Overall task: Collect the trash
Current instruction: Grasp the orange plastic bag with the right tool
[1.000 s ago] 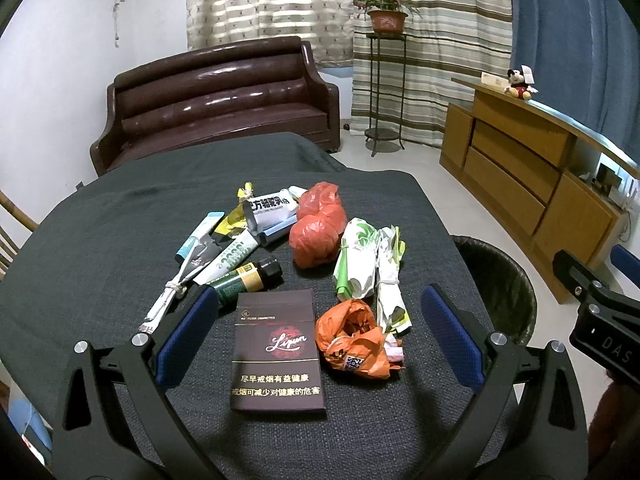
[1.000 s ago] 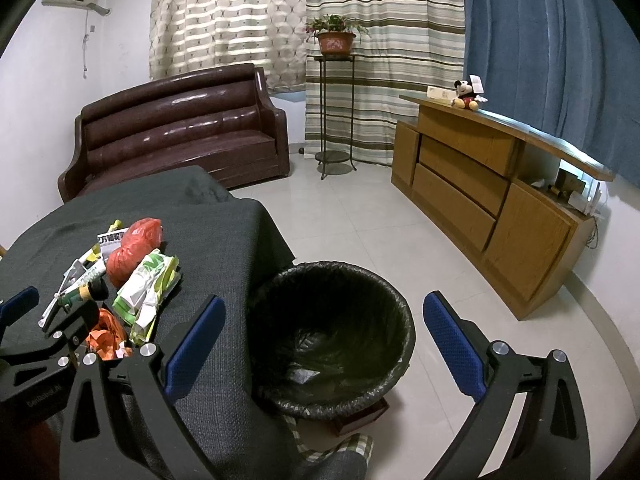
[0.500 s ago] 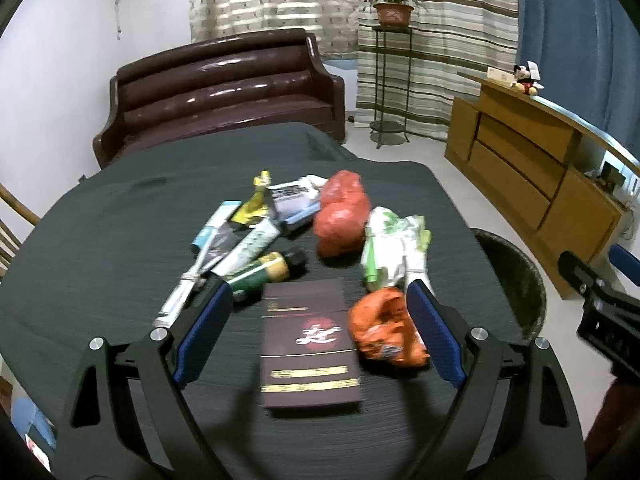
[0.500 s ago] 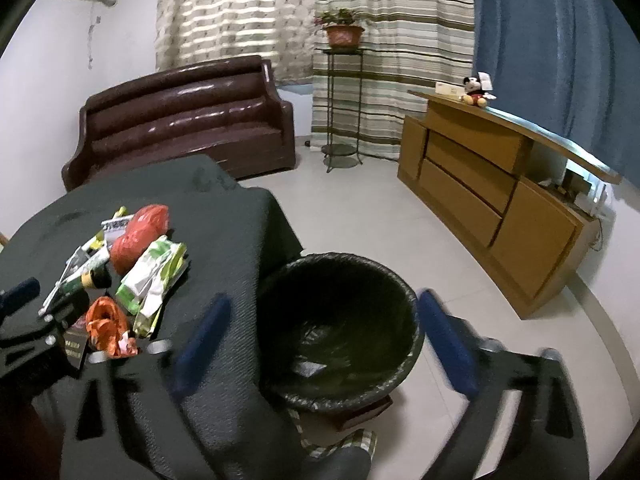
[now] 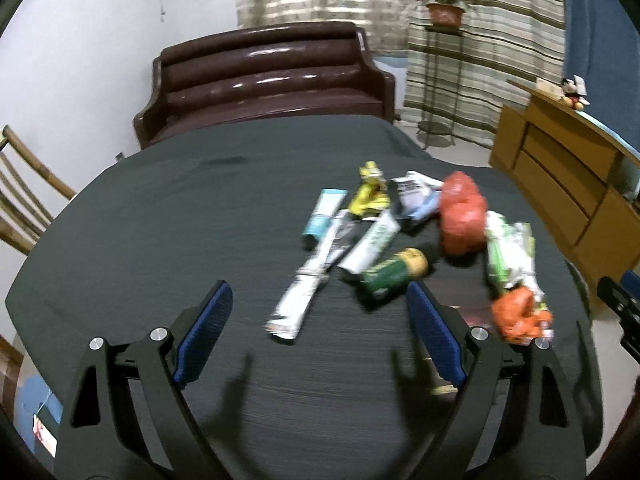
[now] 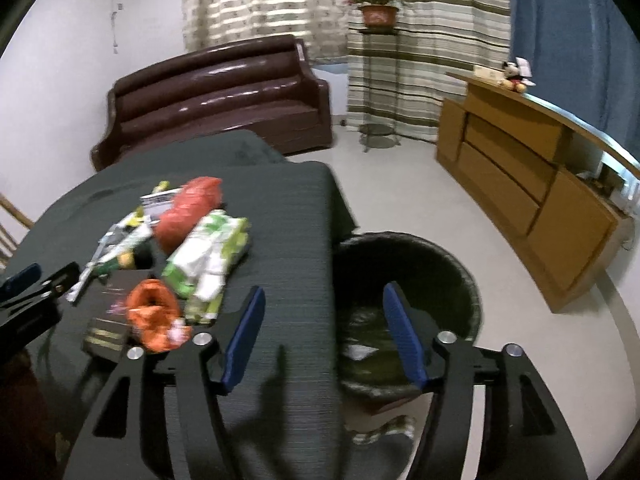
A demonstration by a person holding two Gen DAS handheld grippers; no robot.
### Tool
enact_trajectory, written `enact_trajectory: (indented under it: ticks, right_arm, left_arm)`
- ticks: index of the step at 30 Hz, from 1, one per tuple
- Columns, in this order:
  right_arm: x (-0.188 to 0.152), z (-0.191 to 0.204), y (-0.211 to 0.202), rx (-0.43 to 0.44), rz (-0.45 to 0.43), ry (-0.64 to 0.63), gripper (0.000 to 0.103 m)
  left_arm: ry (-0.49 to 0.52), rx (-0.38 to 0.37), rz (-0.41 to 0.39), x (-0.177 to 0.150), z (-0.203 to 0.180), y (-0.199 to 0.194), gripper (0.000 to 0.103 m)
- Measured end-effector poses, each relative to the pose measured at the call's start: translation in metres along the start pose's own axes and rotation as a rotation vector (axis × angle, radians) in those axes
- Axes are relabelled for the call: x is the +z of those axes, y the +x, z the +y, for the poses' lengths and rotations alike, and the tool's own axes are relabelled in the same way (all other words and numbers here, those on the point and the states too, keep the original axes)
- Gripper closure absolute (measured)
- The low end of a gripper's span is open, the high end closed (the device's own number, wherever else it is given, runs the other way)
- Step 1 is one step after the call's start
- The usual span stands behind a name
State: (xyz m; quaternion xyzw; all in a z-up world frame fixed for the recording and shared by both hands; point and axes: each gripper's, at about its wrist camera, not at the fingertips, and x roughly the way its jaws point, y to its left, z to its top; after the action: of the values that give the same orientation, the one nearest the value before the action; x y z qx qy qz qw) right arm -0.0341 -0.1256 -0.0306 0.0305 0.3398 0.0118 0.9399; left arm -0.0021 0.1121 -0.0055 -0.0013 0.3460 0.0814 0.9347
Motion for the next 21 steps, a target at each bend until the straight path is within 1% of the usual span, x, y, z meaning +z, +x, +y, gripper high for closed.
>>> enact_trajectory:
  ticks: [6, 11, 15, 20, 21]
  right_arm:
    - [0.002, 0.033, -0.007, 0.091, 0.000, -0.063, 0.039]
    - [0.012, 0.049, -0.003, 0.143, 0.020, -0.114, 0.039]
    - [0.009, 0.065, 0.003, 0.143, 0.041, -0.162, 0.039]
    - [0.004, 0.069, 0.014, 0.130, 0.083, -0.177, 0.039]
    - [0.003, 0.070, 0.017, 0.128, 0.091, -0.180, 0.042]
  left_arm:
    - [-0.029, 0.037, 0.019, -0.004, 0.026, -0.002, 0.017]
    - [-0.050, 0.051, 0.046, -0.010, 0.042, -0.002, 0.016]
    - [-0.064, 0.046, 0.062, -0.013, 0.048, 0.000, 0.016]
    - [-0.069, 0.030, 0.072, -0.014, 0.049, 0.003, 0.016]
    - [-0.069, 0.027, 0.074, -0.014, 0.049, 0.003, 0.016]
